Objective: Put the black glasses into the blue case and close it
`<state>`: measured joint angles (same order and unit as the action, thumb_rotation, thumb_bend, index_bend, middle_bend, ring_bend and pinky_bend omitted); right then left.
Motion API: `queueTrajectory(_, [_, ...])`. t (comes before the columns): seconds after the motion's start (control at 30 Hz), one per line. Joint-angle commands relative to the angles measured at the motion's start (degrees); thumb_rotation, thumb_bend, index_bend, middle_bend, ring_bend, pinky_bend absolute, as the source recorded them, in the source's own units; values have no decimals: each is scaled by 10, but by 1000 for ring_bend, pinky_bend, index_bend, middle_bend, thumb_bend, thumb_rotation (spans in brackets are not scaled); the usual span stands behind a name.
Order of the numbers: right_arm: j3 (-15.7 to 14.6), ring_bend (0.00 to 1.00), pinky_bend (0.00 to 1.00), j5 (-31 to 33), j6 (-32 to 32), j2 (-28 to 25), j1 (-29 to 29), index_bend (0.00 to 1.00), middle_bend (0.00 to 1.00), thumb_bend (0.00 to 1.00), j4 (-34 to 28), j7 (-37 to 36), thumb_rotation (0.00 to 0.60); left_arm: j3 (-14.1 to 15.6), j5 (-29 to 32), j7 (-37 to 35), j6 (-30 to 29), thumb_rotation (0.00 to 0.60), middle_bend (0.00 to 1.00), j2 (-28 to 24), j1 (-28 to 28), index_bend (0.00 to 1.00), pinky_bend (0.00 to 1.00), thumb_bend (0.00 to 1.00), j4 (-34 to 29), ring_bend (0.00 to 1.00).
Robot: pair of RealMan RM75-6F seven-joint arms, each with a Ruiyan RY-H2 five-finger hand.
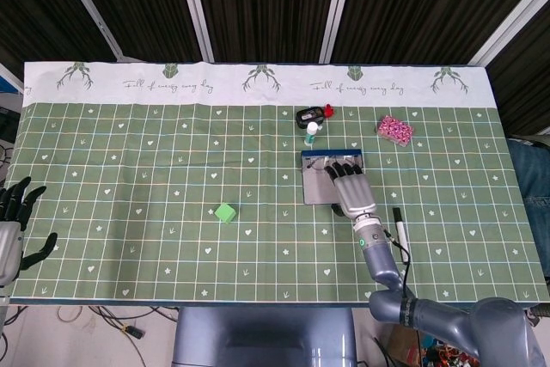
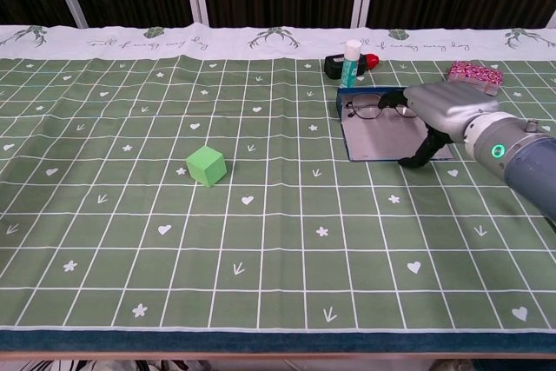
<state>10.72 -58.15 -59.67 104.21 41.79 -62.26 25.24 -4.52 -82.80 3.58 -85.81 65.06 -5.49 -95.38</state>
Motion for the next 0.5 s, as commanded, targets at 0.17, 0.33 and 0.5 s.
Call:
queueTrajectory(0.17, [7, 213, 211, -4, 2, 1, -1, 256, 186, 405, 1, 0, 600, 0, 0, 0, 0, 600, 0, 0, 0, 122, 0, 315, 0, 0])
queueTrajectory(0.33, [12, 219, 211, -6, 4, 1, 0, 277, 190, 441, 4, -1, 600, 0, 1, 1, 0, 600, 0, 0, 0, 122, 0, 315, 0, 0])
queueTrajectory(0.5, [23, 239, 225, -9, 1, 5, 4, 322, 212, 465, 10, -7, 600, 0, 0, 1, 0, 600, 0, 0, 0, 122, 0, 315, 0, 0])
